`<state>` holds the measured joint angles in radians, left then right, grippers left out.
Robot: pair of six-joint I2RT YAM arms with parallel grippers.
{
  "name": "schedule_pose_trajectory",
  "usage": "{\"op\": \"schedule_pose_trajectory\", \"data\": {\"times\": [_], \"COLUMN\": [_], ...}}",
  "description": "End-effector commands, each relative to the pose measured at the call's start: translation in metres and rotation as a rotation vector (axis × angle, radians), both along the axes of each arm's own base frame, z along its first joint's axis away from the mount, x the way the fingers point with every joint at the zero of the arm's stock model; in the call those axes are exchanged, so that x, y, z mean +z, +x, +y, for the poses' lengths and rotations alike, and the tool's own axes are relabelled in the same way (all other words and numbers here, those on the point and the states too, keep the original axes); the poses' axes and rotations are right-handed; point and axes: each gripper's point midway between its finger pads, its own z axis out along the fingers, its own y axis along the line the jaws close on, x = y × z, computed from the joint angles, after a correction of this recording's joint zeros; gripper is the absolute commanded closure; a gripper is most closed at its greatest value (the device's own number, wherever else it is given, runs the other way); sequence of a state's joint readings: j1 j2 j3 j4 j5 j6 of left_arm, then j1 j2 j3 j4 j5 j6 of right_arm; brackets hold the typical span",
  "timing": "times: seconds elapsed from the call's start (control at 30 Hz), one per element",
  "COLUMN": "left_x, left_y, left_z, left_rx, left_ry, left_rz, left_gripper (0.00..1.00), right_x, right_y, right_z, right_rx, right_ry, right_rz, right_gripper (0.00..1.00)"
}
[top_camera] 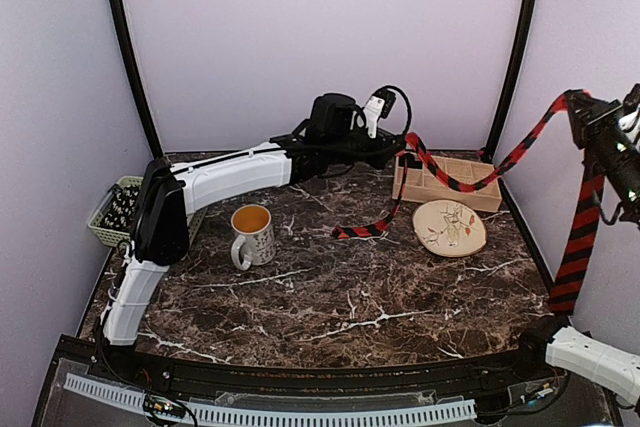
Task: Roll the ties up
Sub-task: Pick up the tie, then put down the tie at the center of the board.
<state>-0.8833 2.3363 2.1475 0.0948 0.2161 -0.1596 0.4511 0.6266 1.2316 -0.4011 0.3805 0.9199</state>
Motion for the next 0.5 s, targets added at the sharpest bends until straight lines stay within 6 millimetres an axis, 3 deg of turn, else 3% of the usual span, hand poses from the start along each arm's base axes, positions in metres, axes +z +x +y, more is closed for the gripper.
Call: {"op": "schedule_pose_trajectory", "data": {"times": [0.0,0.07,0.17,0.3,0.47], "left_x": [0.057,0.057,0.061,0.065,0.076], "left_y": [-0.007,-0.005,0.004,0.013,0.021], "left_z": [0.028,0.036,0.056,0.081,0.107], "left_rx": [0.002,0.009,0.067,0.127,0.184], "left_ry": [-0.011,0.022,0.062,0.095,0.097], "left_rz": [0.051,0.045,0.052,0.065,0.058], "left_gripper": [1.00,1.00,1.00,1.00,1.00], "right_x": [-0.084,-0.120,-0.162,-0.203,-0.252], "right_y": [0.030,0.035,0.036,0.036,0.040], "right_z": [0.050,0.067,0.068,0.076,0.101], "right_rx": [0.206,0.293,0.294,0.334,0.419], "right_ry": [0.090,0.165,0.207,0.242,0.255], "right_rz": [0.087,0.099,0.107,0.142,0.235], "right_gripper": [1.00,1.00,1.00,0.98,0.96]}}
